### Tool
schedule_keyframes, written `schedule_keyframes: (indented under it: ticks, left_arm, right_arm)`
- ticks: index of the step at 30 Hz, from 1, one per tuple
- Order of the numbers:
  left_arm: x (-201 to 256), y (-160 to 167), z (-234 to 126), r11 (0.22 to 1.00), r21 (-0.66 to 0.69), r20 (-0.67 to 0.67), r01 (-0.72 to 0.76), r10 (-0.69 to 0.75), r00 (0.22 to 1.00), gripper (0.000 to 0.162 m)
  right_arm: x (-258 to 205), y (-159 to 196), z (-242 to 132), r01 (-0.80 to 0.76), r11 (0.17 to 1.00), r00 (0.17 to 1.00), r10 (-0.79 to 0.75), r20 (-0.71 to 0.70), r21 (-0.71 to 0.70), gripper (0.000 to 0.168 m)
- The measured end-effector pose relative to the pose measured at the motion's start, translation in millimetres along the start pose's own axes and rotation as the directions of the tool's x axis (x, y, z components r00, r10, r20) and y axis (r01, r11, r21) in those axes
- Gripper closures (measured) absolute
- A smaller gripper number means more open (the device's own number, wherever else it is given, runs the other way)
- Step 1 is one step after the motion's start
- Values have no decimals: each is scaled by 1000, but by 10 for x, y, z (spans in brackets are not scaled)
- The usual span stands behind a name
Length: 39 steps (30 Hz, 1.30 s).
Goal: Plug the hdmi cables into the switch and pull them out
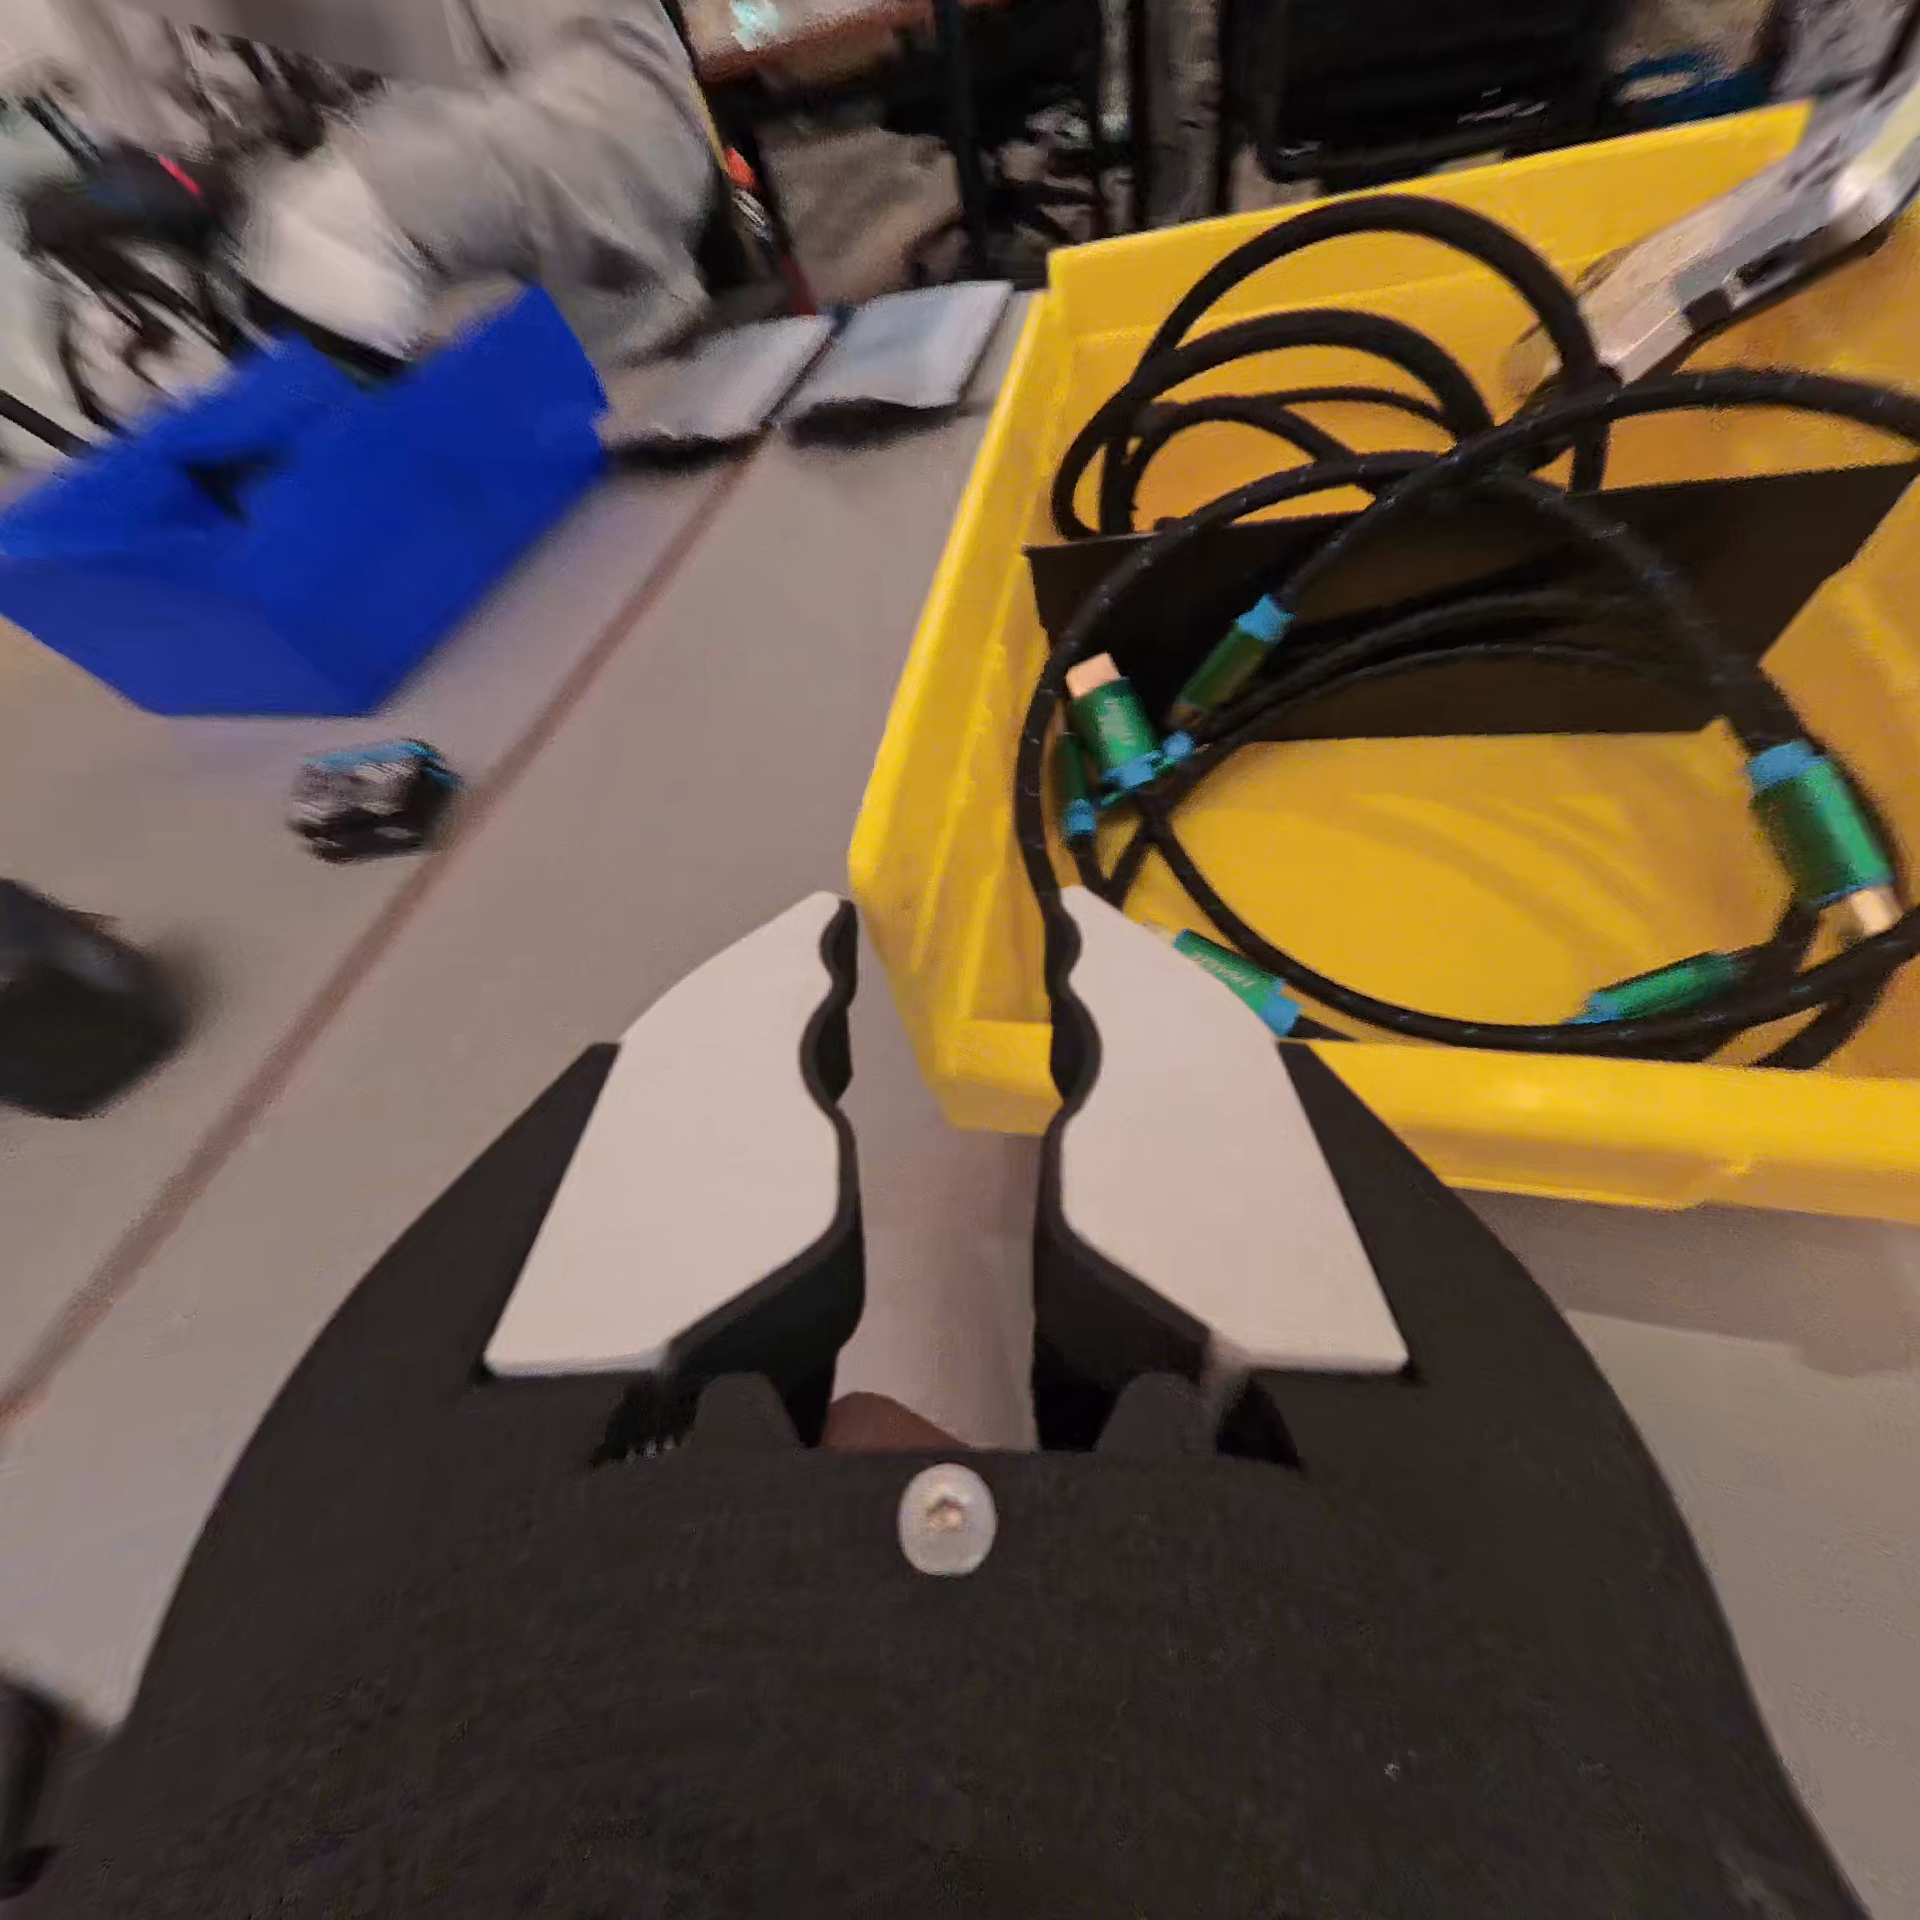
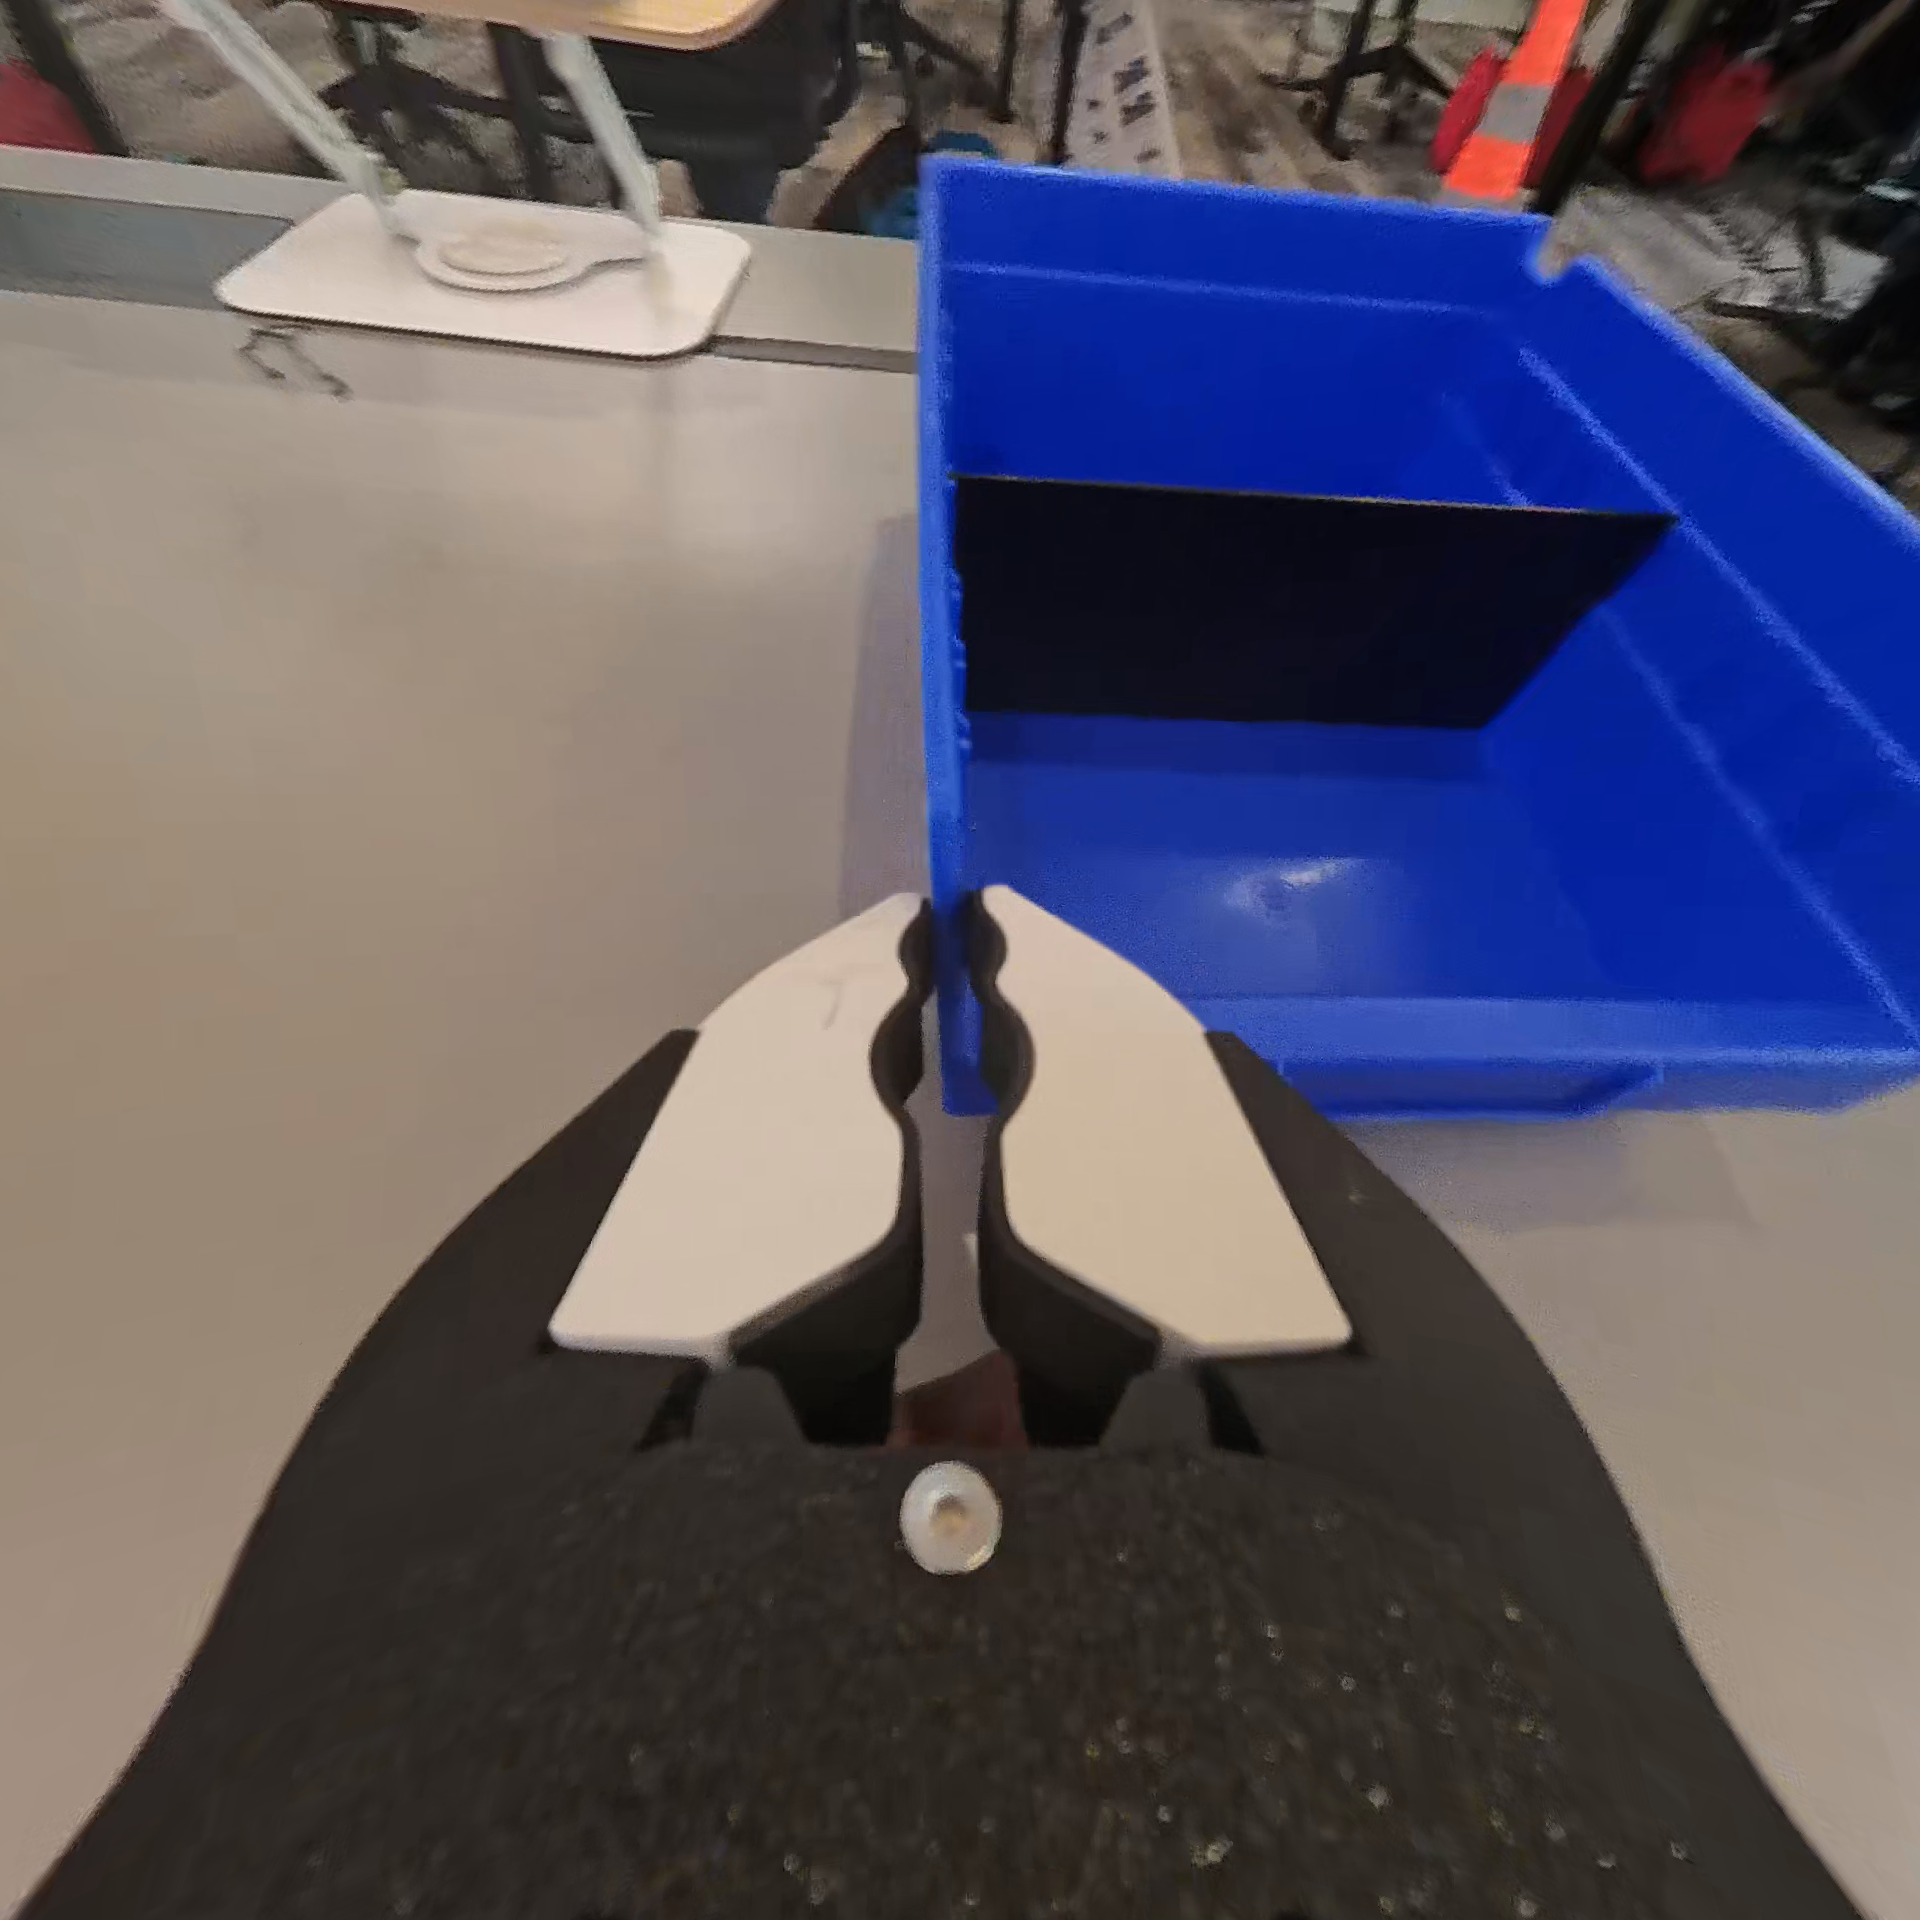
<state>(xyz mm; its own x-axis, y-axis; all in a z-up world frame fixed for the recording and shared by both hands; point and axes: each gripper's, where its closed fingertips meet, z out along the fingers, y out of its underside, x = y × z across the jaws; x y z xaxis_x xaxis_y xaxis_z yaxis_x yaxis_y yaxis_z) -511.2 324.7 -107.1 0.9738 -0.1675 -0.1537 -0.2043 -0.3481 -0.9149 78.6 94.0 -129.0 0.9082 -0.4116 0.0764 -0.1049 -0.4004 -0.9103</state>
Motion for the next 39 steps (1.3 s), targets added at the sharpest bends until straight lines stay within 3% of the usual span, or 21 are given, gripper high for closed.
schedule_keyframes:
  ticks: [3,4,6,8,9,14,16,18,20,24,29,39]
  left_arm:
    - [59,-19,116,985,-17,-162,174,-174,971,120]
    - [37,-12,158,978,-23,-181,205,-206,962,122]
    - [-47,42,248,973,-38,-179,227,-230,957,137]
    - [-34,54,266,965,-43,-236,258,-261,936,158]
    - [-30,53,261,961,-49,-246,273,-276,929,159]
    - [-133,41,204,979,-54,-134,198,-203,970,155]
    - [-161,-102,15,986,19,-75,164,-162,984,142]
    - [10,-230,-232,983,101,-111,153,-141,984,138]
    - [422,-259,-436,973,120,-276,197,-158,948,140]
    - [1436,-17,-732,968,-94,-625,233,-240,743,131]
    - [2019,11,-1043,957,-205,-784,205,-286,550,124]
    - [2074,112,-1013,987,-133,-764,85,-157,625,124]
  right_arm:
    - [17,-25,7,2,1000,1000,-2,16,25,161]
    - [-28,-50,-9,-9,999,999,7,51,38,151]
    - [-81,-89,-54,-16,998,997,11,82,55,137]
    - [-60,-126,-109,3,996,999,-7,49,84,136]
    - [-53,-159,-152,11,994,999,-14,32,109,136]
    - [-249,-195,-342,77,981,994,-89,63,181,137]
    - [-292,-150,-385,75,982,993,-90,81,171,137]
    - [-313,-147,-440,62,982,991,-82,102,181,137]
    - [-300,-161,-467,57,980,991,-78,106,191,139]
    - [-259,-132,-412,40,985,992,-60,113,168,139]
    - [-212,-111,-372,16,989,992,-34,123,147,139]
    - [-298,-72,-337,77,988,988,-94,126,133,140]
